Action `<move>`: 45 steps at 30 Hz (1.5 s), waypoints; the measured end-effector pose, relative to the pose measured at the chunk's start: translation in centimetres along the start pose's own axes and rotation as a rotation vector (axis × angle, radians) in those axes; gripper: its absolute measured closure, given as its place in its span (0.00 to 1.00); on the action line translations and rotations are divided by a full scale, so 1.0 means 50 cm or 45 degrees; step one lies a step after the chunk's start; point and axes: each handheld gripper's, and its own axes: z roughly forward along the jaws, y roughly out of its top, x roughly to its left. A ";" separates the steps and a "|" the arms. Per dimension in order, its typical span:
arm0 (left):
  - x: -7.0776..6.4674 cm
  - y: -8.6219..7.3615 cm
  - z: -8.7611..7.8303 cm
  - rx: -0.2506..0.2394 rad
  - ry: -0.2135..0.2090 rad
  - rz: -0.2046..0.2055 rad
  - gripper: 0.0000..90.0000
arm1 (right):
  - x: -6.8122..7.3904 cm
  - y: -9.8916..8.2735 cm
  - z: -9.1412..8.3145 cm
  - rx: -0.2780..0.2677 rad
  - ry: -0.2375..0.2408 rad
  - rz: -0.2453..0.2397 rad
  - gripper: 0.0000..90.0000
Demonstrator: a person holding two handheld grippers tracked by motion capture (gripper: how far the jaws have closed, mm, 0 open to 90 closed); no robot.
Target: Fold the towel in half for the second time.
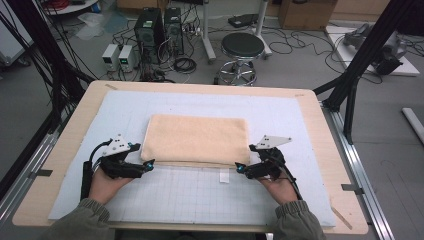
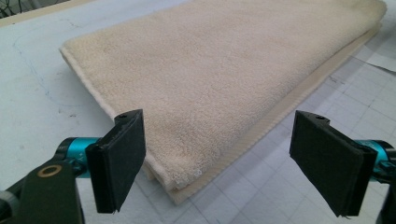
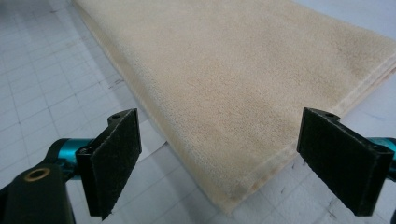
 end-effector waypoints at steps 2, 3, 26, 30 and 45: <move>-0.002 0.000 -0.002 -0.002 -0.004 0.000 0.21 | 0.003 0.000 -0.004 -0.010 -0.002 -0.004 0.14; -0.003 0.000 -0.003 -0.007 -0.006 0.003 0.21 | 0.004 -0.001 -0.005 -0.012 -0.001 -0.008 0.14; -0.032 -0.002 -0.037 -0.046 -0.022 0.018 0.17 | 0.017 -0.018 -0.055 -0.082 -0.024 0.002 0.13; -0.038 -0.004 -0.045 -0.055 -0.020 0.021 0.17 | 0.017 -0.024 -0.063 -0.087 -0.033 0.000 0.13; -0.048 -0.019 -0.076 -0.059 -0.021 0.024 0.16 | 0.024 -0.039 -0.087 -0.113 -0.046 0.004 0.13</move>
